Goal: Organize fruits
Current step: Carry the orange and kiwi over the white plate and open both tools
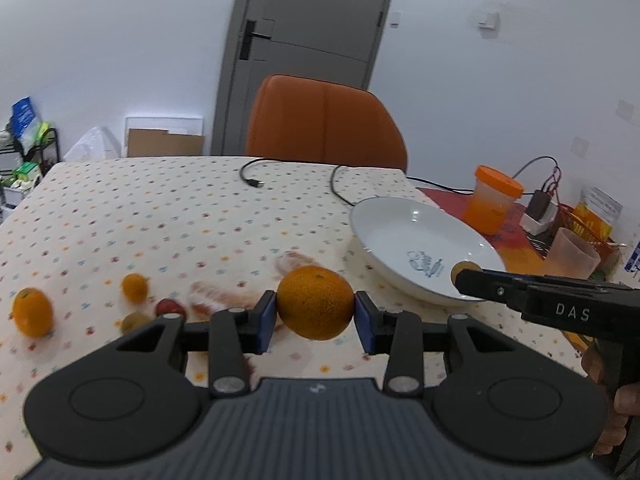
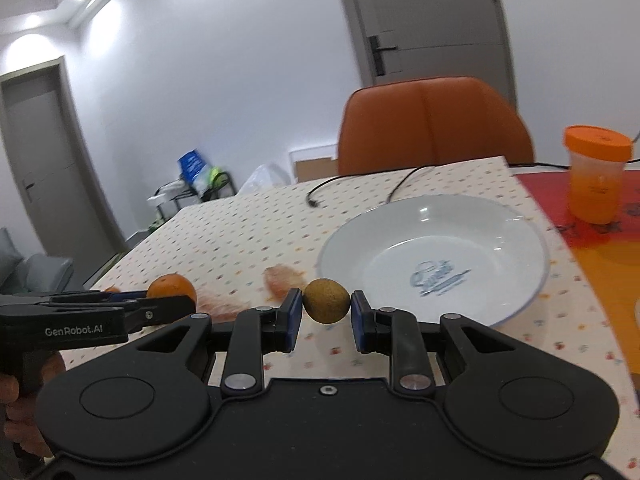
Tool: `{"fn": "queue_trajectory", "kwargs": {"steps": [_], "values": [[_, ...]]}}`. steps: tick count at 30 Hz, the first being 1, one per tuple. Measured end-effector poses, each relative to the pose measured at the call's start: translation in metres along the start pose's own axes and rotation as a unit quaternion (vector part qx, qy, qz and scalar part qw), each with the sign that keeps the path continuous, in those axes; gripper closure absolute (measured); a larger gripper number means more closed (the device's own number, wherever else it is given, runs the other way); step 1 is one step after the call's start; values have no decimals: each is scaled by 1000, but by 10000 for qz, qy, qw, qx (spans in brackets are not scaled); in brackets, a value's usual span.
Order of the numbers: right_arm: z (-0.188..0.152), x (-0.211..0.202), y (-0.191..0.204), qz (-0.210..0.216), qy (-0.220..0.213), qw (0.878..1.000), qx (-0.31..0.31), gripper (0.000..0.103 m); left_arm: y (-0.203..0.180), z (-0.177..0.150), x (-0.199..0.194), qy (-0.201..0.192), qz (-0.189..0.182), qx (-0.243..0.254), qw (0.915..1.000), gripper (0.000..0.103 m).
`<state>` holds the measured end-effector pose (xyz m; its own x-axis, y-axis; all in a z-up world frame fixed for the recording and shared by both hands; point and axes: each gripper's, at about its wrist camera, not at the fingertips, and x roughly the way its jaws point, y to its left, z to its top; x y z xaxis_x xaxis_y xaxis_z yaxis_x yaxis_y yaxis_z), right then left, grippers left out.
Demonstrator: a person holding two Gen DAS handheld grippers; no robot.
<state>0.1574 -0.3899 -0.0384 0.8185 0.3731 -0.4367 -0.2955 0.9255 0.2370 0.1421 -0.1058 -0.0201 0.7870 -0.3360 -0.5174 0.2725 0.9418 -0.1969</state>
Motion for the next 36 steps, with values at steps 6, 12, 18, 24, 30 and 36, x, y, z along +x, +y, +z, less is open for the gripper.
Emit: {"fn": "queue_trajectory", "kwargs": {"steps": [6, 12, 18, 24, 30, 36], "values": [[1, -12, -20, -330, -231, 9991, 136, 79, -18, 8, 12, 20, -222, 217, 9995, 63], [-3, -9, -38, -614, -251, 9975, 235, 79, -32, 15, 31, 74, -343, 308, 9989, 63], [-8, -5, -47, -671, -341, 9970, 203, 78, -47, 21, 50, 190, -299, 419, 9985, 63], [-11, -2, -55, -737, -363, 9962, 276, 76, -65, 23, 65, 209, -348, 539, 9977, 63], [-12, -6, -55, -724, -442, 9962, 200, 74, -79, 23, 76, 245, -355, 684, 9967, 63], [-14, -18, -56, -729, -487, 9960, 189, 73, -93, 26, 82, 240, -449, 768, 9957, 63]]}}
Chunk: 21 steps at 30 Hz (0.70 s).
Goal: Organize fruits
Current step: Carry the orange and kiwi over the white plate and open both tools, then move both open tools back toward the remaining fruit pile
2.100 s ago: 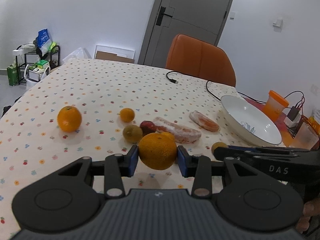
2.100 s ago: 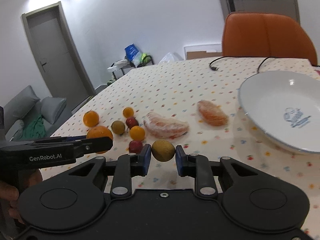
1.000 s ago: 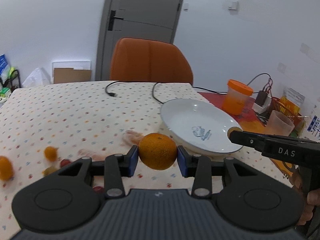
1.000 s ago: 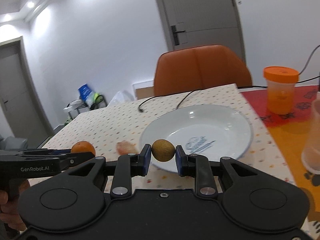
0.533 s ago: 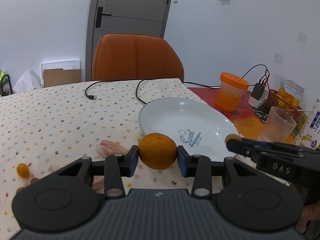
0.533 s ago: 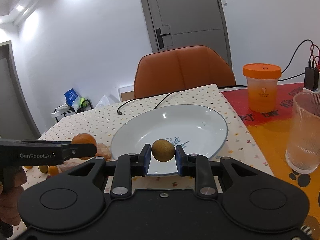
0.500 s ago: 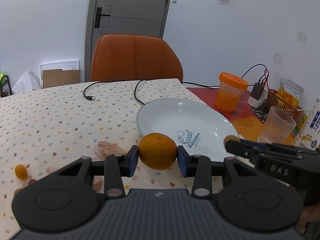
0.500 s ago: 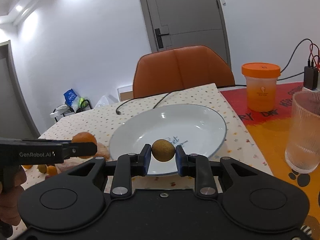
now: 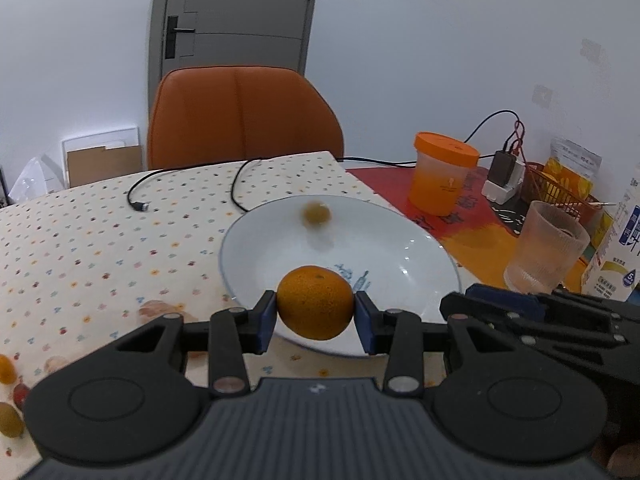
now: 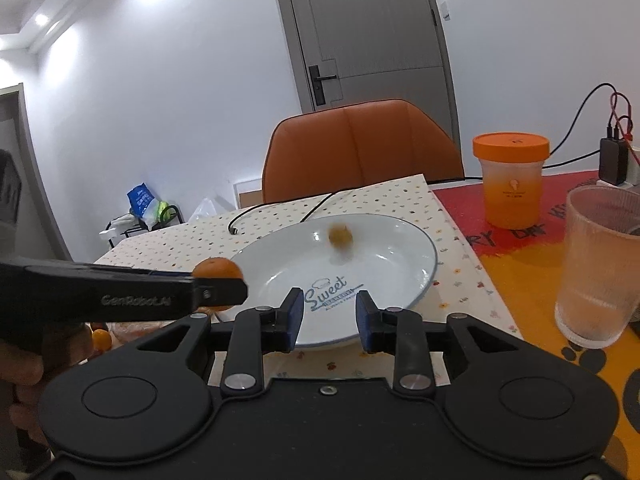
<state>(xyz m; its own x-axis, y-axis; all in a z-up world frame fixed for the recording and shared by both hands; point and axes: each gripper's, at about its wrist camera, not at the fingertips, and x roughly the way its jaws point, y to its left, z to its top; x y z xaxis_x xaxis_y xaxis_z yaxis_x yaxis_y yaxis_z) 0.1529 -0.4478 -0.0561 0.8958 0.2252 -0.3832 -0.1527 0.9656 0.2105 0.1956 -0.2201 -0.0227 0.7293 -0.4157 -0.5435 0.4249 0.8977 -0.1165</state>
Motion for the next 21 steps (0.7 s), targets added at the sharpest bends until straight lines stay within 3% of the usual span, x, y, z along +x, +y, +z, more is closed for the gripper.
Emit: {"fn": "queue_trajectory", "kwargs": {"steps": [6, 12, 18, 21], "values": [[-3, -9, -4, -16, 55, 10000, 35, 71, -10, 4, 2, -14, -88, 68, 9999, 63], [-6, -14, -4, -15, 44, 10000, 28, 65, -4, 10, -5, -131, 80, 17, 9999, 56], [-7, -16, -1, -14, 40, 10000, 22, 56, 11, 6, -17, -122, 330, -33, 9994, 45], [-7, -15, 3, 31, 30, 10000, 65, 50, 20, 3, -27, -103, 462, -62, 9989, 34]]}}
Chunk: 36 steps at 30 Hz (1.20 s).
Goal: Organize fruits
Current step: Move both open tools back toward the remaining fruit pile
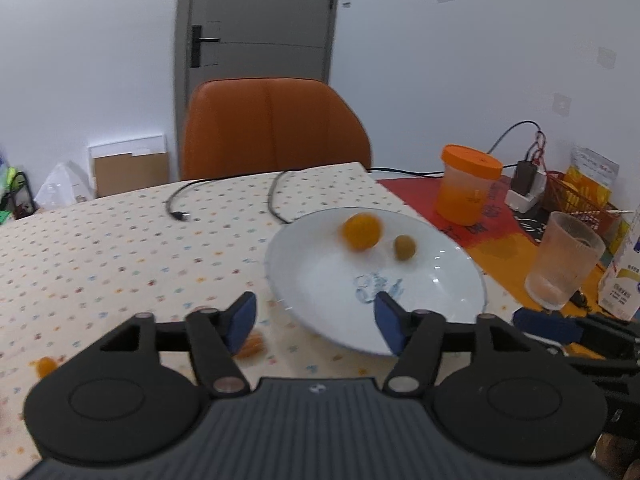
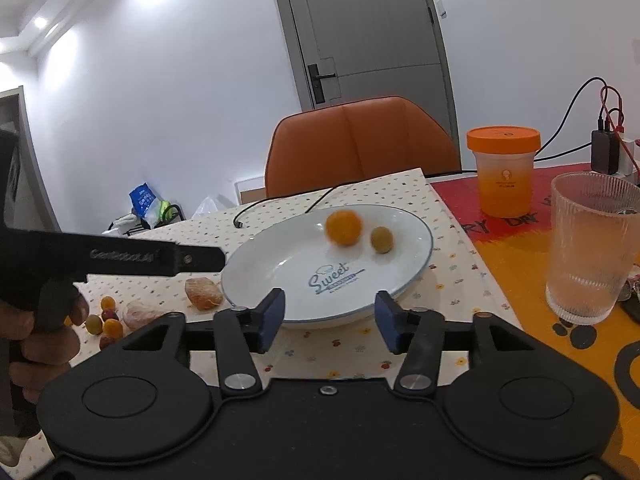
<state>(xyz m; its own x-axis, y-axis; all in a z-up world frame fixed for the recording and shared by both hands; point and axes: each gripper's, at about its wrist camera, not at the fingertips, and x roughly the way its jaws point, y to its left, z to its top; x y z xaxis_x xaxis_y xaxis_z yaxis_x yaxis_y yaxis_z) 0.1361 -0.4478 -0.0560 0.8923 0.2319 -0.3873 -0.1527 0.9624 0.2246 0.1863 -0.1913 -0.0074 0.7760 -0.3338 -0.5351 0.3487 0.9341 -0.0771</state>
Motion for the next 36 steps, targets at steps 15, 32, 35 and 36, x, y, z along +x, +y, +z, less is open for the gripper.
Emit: {"fn": "queue_trajectory", "kwargs": {"steps": [15, 32, 35, 36], "values": [[3, 3, 40, 305, -127, 9991, -269, 11, 66, -6, -59, -231, 824, -490, 9951, 10], [6, 20, 82, 708, -19, 9957, -603, 8, 124, -27, -85, -245, 1380, -957, 9855, 6], [5, 23, 89, 760, 16, 9948, -675, 8, 131, -31, -86, -235, 1425, -1017, 9843, 6], [5, 24, 91, 781, 34, 9945, -692, 8, 133, -33, -86, -226, 1435, -1037, 9839, 6]]}}
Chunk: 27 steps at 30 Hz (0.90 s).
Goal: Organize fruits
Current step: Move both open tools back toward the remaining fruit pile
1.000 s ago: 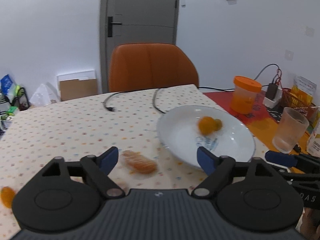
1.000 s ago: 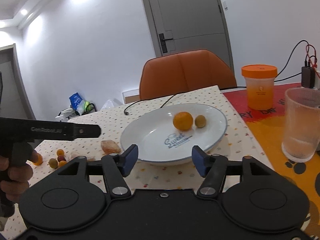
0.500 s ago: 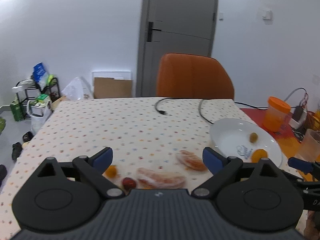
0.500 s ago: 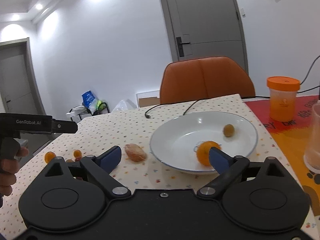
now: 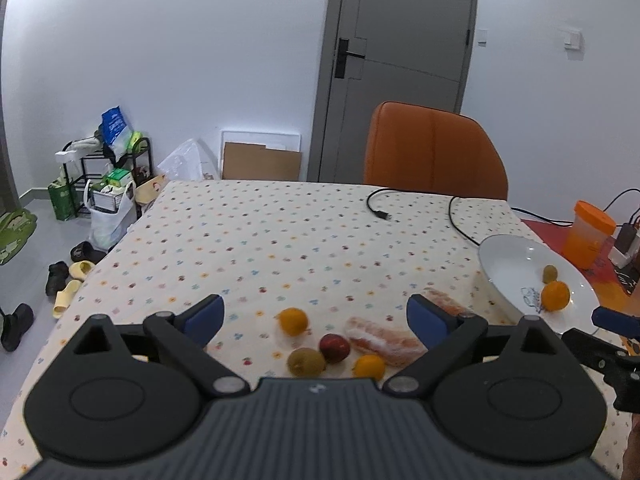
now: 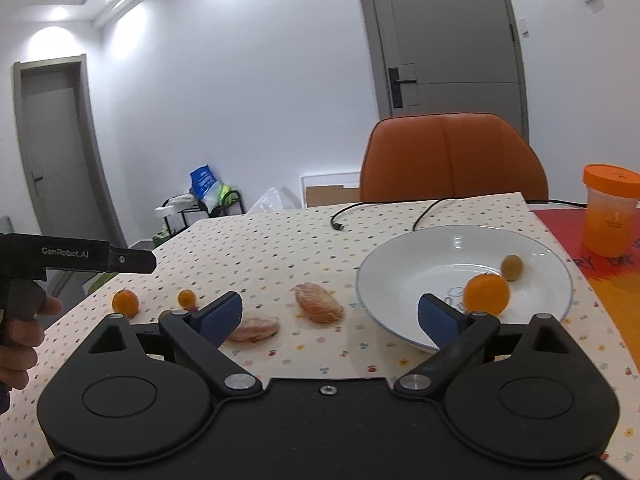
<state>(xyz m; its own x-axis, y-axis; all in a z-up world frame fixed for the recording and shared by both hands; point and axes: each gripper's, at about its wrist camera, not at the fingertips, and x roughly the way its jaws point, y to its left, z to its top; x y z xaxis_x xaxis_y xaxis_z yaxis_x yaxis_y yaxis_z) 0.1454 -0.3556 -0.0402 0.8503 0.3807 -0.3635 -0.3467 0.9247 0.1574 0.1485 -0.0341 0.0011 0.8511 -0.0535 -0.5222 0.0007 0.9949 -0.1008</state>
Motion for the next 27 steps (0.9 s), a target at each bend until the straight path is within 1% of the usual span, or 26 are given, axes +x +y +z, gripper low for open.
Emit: {"fn": "queue_trajectory", "kwargs": {"steps": [8, 12, 13, 15, 19, 21, 27], "values": [[-3, 14, 18, 196, 163, 9995, -172, 9, 19, -11, 0, 76, 147, -87, 9998, 6], [-5, 23, 25, 300, 268, 9990, -219, 14, 26, -16, -1, 86, 111, -144, 9998, 7], [-6, 24, 26, 314, 298, 9988, -211, 14, 26, -18, -1, 69, 131, -157, 9998, 7], [-7, 29, 29, 365, 378, 9984, -188, 17, 27, -19, 0, 42, 186, -165, 9997, 9], [-10, 36, 34, 475, 518, 9972, -250, 20, 26, -23, 2, 9, 95, -197, 9998, 11], [-9, 39, 36, 529, 578, 9965, -281, 24, 25, -25, 3, 6, 90, -193, 9998, 12], [-4, 47, 38, 589, 633, 9957, -344, 25, 28, -29, 9, 28, 129, -272, 9995, 15]]}}
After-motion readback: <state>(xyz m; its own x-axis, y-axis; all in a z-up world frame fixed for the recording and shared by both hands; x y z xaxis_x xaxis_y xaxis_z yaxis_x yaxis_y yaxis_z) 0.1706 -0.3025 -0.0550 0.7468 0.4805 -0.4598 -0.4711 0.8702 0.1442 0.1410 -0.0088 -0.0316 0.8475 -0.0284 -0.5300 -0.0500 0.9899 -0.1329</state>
